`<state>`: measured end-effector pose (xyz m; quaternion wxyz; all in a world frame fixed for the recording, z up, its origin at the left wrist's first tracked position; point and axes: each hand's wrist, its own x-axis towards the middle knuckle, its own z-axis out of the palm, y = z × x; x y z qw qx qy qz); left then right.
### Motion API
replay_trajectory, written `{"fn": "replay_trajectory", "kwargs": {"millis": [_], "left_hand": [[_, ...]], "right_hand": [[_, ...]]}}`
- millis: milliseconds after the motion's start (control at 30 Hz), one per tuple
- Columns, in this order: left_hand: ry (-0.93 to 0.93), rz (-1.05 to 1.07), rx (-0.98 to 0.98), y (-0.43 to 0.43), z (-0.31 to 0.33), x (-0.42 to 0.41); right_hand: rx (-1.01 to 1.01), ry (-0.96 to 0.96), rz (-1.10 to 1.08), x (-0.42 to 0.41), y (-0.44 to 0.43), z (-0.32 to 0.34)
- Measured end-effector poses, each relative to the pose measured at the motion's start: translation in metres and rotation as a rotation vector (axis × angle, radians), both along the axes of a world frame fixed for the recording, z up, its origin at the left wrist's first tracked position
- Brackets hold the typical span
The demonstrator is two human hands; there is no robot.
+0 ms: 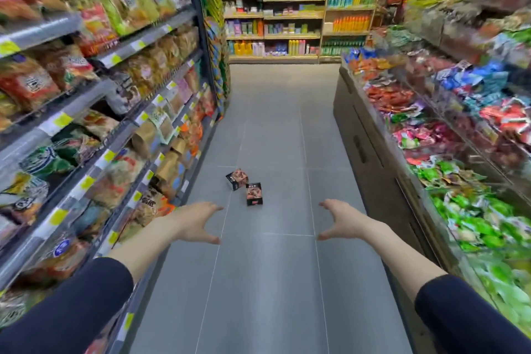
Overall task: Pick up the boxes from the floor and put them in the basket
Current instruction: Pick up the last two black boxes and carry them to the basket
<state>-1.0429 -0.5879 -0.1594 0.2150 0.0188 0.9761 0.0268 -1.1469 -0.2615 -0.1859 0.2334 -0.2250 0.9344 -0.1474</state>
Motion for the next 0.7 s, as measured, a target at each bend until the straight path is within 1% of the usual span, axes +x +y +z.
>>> {"fn": "replay_trajectory", "kwargs": {"millis": [267,400,533,700], "left_hand": [[-0.036,0.057,-0.015,-0.085,-0.015,-0.144],[-0.05,0.046,-0.023,-0.124,-0.014,-0.222],[-0.064,0.027,-0.017,-0.151,-0.017,-0.296],[-0.122,0.031,-0.012,-0.175,-0.041,-0.384]], "right_hand": [[-0.031,-0.004,0.076,-0.162,-0.104,-0.014],[-0.05,-0.055,0.052,-0.234,-0.154,-0.019],[-0.08,-0.082,0.028,-0.297,-0.184,-0.023],[-0.112,-0.094,0.008,-0.375,-0.21,-0.043]]}}
